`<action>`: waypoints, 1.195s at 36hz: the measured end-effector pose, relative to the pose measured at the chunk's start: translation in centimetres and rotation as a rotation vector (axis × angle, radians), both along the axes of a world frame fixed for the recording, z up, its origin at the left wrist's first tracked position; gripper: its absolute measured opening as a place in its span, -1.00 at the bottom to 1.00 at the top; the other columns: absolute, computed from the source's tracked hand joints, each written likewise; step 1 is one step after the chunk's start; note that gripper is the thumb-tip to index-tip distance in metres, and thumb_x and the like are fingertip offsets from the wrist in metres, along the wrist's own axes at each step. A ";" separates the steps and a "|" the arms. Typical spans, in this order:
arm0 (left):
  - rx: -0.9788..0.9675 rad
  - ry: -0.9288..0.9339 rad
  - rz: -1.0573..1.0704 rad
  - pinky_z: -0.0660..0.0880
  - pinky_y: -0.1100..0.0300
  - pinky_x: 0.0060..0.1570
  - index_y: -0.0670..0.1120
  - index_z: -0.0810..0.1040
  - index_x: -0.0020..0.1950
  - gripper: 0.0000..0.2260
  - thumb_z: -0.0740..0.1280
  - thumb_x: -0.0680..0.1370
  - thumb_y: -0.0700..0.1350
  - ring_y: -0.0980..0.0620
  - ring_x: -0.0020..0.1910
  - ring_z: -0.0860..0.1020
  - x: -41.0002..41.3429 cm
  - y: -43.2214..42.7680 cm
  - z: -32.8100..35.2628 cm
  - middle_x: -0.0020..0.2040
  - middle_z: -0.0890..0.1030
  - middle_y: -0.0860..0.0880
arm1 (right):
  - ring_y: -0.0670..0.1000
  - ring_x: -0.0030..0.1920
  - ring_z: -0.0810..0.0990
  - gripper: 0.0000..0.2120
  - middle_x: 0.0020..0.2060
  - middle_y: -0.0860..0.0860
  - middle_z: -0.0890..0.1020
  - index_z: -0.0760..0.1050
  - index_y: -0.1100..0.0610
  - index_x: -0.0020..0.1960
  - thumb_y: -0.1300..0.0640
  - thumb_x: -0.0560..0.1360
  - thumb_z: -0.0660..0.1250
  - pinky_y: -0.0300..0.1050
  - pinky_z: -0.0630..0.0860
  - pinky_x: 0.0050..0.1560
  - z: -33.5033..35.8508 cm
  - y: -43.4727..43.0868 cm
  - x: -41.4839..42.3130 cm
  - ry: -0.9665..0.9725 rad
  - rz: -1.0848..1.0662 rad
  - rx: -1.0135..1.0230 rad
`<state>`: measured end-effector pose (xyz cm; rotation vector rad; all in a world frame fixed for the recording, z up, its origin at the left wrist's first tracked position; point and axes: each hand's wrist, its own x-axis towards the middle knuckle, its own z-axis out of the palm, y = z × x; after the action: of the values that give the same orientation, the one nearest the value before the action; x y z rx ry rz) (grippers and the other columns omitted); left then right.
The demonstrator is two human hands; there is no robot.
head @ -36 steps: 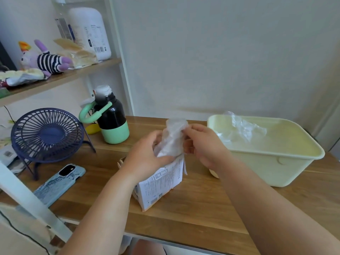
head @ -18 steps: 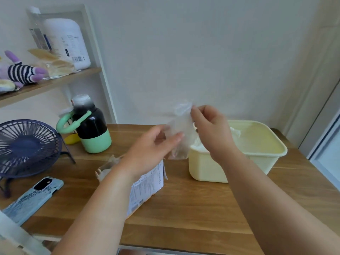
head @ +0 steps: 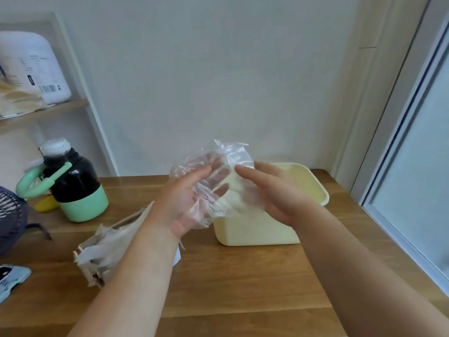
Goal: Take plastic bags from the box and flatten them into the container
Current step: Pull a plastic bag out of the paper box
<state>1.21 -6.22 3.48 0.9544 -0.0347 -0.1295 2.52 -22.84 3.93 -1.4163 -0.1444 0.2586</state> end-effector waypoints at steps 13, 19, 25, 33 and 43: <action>-0.094 -0.081 -0.083 0.60 0.10 -0.20 0.00 0.69 -0.04 -0.77 0.49 0.34 0.02 -0.11 -0.07 0.67 1.7 -0.7 1.3 0.01 0.69 -0.12 | -0.07 -0.46 0.45 -0.50 -0.25 0.03 0.55 0.34 -0.10 0.27 0.33 0.48 0.37 -0.27 0.44 -0.44 1.7 -3.5 2.0 -0.180 -0.157 0.026; 0.010 -0.128 0.195 0.57 0.27 -0.29 -0.06 0.43 0.39 -0.43 0.25 0.46 -0.51 0.08 -0.19 0.65 4.1 -1.0 1.3 0.07 0.55 -0.09 | -0.12 -0.48 0.45 -0.59 -0.11 0.02 0.58 0.41 -0.12 0.17 0.32 0.49 0.36 -0.21 0.43 -0.41 1.2 -4.4 3.8 -0.255 -0.198 -0.159; 0.353 -0.200 0.691 0.51 0.29 0.06 0.08 0.44 0.35 -0.47 0.33 0.50 -0.40 0.16 0.19 0.51 5.8 0.2 1.1 0.21 0.50 0.11 | -0.08 -0.39 0.45 -0.68 -0.04 -0.03 0.55 0.44 -0.13 0.06 0.28 0.51 0.35 -0.21 0.39 -0.39 0.1 -6.0 6.0 -0.299 -0.274 -0.420; 1.224 -0.641 0.276 0.35 0.48 0.14 0.15 0.59 0.14 -0.77 0.39 0.54 -0.12 0.38 0.06 0.46 6.3 -3.0 -0.8 0.07 0.53 0.29 | -0.15 -0.22 0.46 -0.53 0.00 -0.09 0.48 0.41 -0.09 0.33 0.17 0.47 0.39 -0.35 0.41 -0.27 -2.4 -6.8 8.2 -0.207 -0.135 -0.996; 1.919 -0.203 -0.587 0.33 0.14 0.35 0.14 0.26 0.52 -0.44 0.35 0.55 0.01 0.00 0.45 0.33 9.2 -5.4 -1.8 0.51 0.30 0.09 | 0.14 0.39 0.29 -0.34 0.49 0.10 0.08 0.15 -0.03 0.50 0.01 0.50 0.37 -0.06 0.27 0.32 -1.9 -6.6 8.1 -0.371 -0.170 -1.433</action>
<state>10.40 -11.58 1.69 2.8582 -0.4386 -0.6720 10.58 -29.46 1.99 -2.8830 -0.1389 -0.1088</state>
